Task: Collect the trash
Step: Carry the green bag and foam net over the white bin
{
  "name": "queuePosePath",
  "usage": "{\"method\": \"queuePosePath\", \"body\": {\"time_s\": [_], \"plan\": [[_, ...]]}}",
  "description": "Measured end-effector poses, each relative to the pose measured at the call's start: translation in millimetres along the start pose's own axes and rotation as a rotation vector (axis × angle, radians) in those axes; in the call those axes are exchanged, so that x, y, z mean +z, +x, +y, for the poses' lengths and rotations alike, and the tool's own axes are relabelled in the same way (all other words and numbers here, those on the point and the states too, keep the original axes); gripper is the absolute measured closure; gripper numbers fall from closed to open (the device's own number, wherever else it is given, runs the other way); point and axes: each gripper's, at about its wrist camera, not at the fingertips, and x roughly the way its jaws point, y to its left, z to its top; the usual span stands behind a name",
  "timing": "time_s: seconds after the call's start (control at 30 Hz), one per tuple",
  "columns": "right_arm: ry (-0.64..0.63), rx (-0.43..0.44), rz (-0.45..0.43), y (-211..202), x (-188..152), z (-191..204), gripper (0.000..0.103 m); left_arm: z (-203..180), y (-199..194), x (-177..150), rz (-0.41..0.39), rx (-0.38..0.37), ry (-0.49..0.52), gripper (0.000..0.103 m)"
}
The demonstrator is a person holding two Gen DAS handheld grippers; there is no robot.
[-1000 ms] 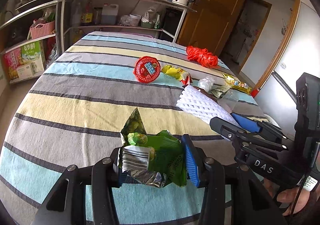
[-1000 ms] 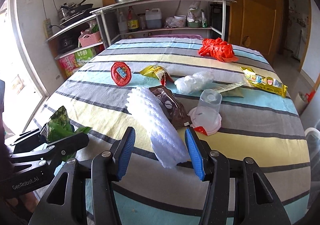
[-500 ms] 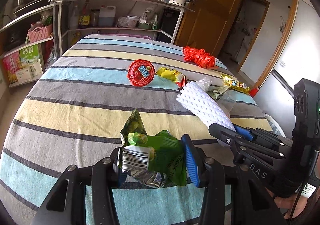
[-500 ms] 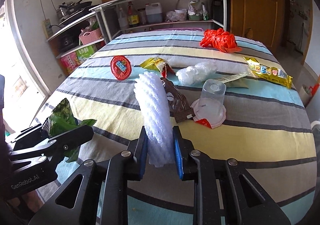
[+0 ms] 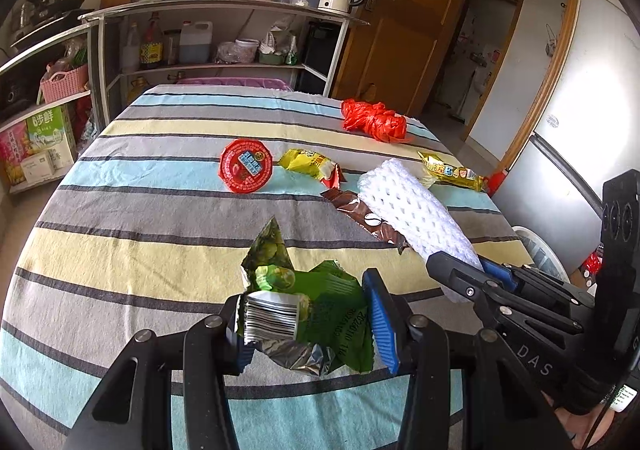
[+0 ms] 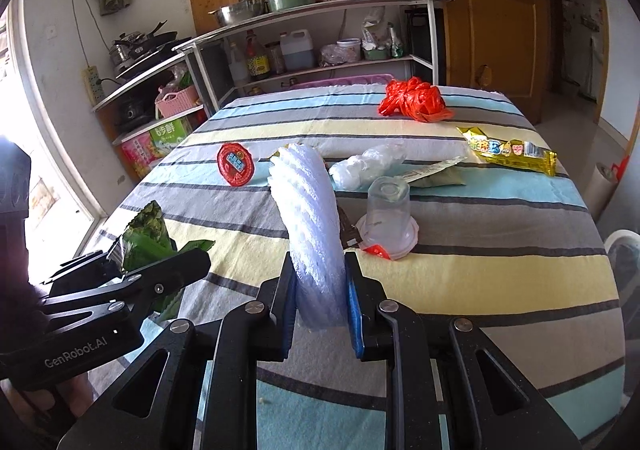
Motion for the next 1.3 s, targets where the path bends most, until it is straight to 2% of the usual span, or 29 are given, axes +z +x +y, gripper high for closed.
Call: {"method": "queuePosePath", "body": {"time_s": [0.83, 1.3], "plan": [[0.19, -0.182, -0.148, -85, -7, -84, 0.081, -112, 20, 32, -0.011, -0.13, 0.214, 0.055], [0.324, -0.33, -0.2, -134, -23, -152, 0.081, -204, 43, 30, 0.017, -0.231, 0.352, 0.055]]}}
